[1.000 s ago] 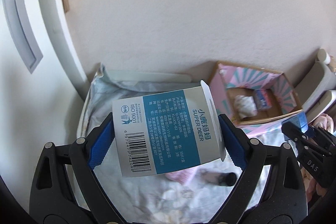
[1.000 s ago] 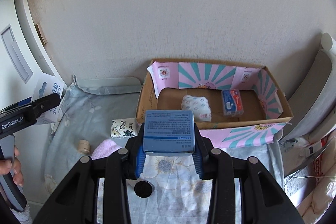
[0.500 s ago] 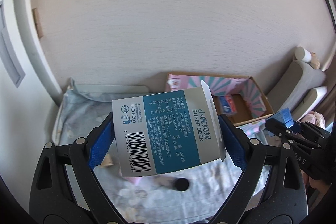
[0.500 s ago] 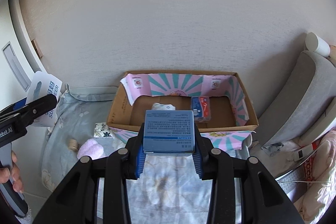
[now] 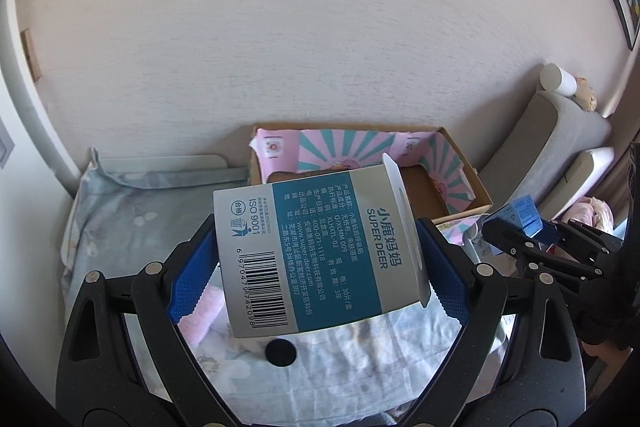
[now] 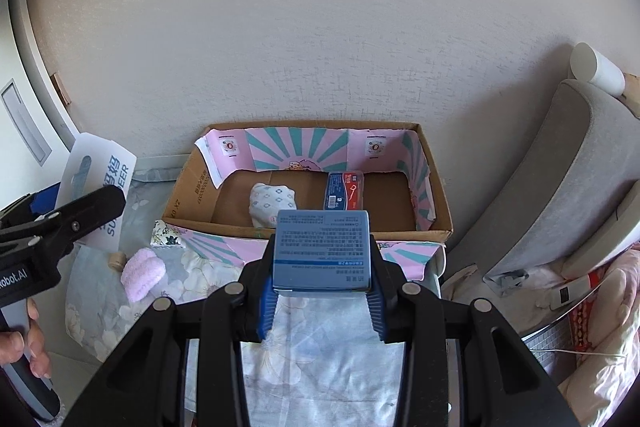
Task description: Organize objects
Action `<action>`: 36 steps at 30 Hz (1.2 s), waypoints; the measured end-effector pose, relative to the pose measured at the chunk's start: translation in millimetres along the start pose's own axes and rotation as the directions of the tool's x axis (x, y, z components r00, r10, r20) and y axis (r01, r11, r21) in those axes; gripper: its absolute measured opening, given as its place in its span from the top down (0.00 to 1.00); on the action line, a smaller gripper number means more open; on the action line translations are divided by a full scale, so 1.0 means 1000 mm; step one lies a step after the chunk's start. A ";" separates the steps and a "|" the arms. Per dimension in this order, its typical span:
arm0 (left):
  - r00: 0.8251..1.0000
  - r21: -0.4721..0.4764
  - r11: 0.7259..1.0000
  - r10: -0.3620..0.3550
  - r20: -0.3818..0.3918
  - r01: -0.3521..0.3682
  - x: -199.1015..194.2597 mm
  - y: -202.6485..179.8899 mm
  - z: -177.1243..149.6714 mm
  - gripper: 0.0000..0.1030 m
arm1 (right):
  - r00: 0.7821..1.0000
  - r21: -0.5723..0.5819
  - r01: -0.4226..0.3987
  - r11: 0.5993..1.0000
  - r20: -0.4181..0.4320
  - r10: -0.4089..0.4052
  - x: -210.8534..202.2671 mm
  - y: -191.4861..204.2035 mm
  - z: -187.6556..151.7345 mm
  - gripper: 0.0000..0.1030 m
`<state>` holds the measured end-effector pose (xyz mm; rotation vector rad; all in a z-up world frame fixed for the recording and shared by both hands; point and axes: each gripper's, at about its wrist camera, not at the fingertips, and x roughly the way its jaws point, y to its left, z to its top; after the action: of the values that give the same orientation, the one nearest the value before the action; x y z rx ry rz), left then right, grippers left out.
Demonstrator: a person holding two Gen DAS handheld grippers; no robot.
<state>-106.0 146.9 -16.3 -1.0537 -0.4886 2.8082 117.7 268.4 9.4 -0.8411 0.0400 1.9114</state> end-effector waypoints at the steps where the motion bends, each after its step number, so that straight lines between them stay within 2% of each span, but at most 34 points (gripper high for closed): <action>1: 1.000 0.001 1.000 0.001 0.001 -0.001 0.001 -0.001 0.000 0.11 | 1.000 0.000 -0.002 1.000 0.000 0.002 0.000 -0.001 0.000 0.66; 11: 1.000 -0.021 1.000 0.020 -0.020 -0.020 0.010 -0.011 0.006 0.11 | 1.000 -0.002 -0.029 1.000 0.010 0.029 -0.001 -0.011 0.005 0.66; 21: 0.998 -0.004 0.999 0.032 -0.059 -0.032 0.049 -0.012 0.037 0.11 | 0.999 -0.054 -0.048 0.997 0.006 0.048 0.016 -0.015 0.057 0.66; 29: 0.988 0.022 0.999 0.042 -0.147 -0.039 0.099 -0.008 0.059 0.11 | 0.993 -0.068 -0.085 0.994 -0.088 0.079 0.068 -0.018 0.099 0.66; 36: 0.966 0.061 0.997 0.062 -0.249 -0.049 0.150 -0.006 0.057 0.11 | 0.976 -0.070 -0.093 0.993 -0.203 0.077 0.125 -0.020 0.112 0.66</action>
<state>-256.8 168.8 -66.6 -1.4061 -0.3574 2.6623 42.5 418.6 30.0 -1.0986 0.1248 1.9114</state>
